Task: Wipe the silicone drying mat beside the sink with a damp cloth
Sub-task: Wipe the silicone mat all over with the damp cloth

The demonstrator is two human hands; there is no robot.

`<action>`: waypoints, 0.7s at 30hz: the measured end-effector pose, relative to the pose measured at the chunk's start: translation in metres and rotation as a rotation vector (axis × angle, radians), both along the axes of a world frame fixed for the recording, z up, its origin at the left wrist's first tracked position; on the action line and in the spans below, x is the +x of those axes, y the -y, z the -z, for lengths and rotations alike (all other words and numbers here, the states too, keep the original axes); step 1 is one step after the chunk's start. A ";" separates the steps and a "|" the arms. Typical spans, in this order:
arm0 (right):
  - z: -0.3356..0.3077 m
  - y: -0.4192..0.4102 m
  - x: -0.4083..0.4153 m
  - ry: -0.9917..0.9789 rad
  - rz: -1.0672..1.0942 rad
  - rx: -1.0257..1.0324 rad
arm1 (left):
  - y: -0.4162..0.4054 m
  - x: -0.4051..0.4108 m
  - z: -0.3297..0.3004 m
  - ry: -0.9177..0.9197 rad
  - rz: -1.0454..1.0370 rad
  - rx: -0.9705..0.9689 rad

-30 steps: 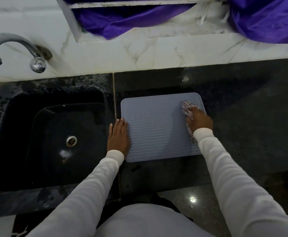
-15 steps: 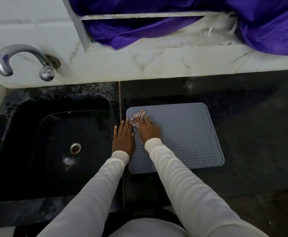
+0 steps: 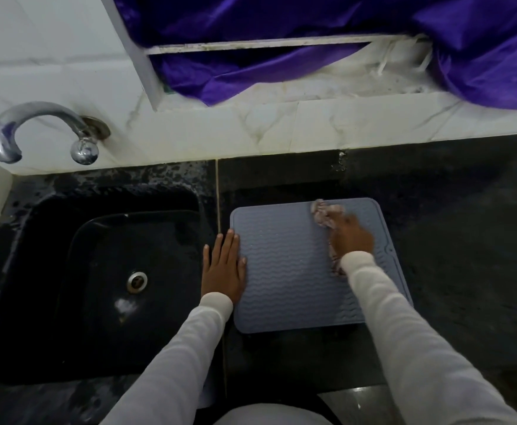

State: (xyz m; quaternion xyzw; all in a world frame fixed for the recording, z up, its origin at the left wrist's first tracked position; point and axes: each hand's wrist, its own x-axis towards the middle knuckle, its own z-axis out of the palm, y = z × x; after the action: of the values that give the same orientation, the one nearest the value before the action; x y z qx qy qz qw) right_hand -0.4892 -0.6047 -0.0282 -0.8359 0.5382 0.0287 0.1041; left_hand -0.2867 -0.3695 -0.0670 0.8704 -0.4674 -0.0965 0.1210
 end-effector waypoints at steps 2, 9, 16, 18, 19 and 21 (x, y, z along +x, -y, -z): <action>-0.003 0.029 -0.036 -0.034 0.128 0.017 | 0.000 -0.001 0.000 -0.004 -0.005 -0.007; -0.008 0.052 -0.064 0.016 0.334 0.036 | 0.002 -0.001 -0.001 -0.036 -0.005 -0.016; -0.028 0.023 -0.023 0.280 0.245 -0.031 | 0.001 0.000 -0.003 -0.031 -0.004 0.008; -0.037 -0.002 0.013 0.415 0.107 -0.048 | 0.001 0.000 -0.003 -0.027 0.003 0.016; -0.040 -0.017 0.034 0.435 0.026 -0.028 | 0.001 0.000 -0.004 -0.026 0.005 0.023; -0.041 -0.046 0.080 0.387 -0.118 0.031 | 0.001 0.000 -0.005 -0.027 0.008 0.031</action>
State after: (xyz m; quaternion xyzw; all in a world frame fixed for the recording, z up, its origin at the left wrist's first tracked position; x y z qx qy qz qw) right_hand -0.4088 -0.5585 0.0131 -0.8542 0.4579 -0.1181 0.2163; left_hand -0.2865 -0.3709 -0.0625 0.8689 -0.4676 -0.1160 0.1133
